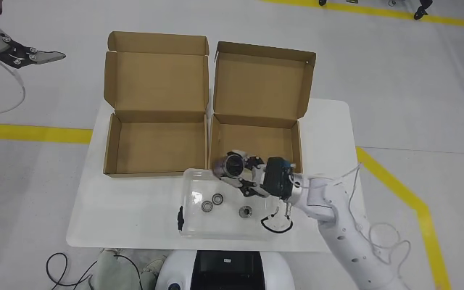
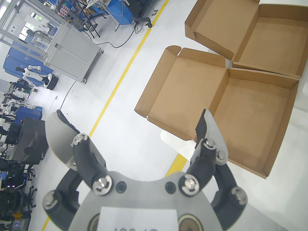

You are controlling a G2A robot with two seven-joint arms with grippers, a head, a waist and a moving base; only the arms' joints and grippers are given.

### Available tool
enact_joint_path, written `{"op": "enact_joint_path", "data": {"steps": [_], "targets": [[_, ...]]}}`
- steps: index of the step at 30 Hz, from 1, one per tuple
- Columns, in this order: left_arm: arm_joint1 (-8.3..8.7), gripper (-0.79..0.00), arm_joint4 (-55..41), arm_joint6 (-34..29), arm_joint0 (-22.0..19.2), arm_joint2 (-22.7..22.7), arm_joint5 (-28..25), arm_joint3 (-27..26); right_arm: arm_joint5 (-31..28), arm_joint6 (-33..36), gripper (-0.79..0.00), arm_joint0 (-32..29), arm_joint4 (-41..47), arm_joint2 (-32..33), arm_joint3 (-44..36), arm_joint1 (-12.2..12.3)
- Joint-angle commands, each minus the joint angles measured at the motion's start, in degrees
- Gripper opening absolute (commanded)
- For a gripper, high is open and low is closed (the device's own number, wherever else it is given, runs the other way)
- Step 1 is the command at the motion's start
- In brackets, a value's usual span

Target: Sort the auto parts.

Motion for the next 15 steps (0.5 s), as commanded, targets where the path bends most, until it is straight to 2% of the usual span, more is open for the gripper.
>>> {"op": "enact_joint_path", "data": {"steps": [1, 9, 15], "targets": [[0.0, 0.0, 0.0, 0.0, 0.0, 0.0, 0.0, 0.0, -0.11, -0.55, -0.785, 0.51, 0.49, 0.02, -0.37, -0.02], [0.0, 0.0, 0.0, 0.0, 0.0, 0.0, 0.0, 0.0, 0.96, -4.02, -0.785, 2.54, 0.98, 0.34, -2.0, -0.17], [0.0, 0.0, 0.0, 0.0, 0.0, 0.0, 0.0, 0.0, 4.45, -5.13, -0.785, 3.04, -1.22, 0.11, -5.6, -0.33]]}}
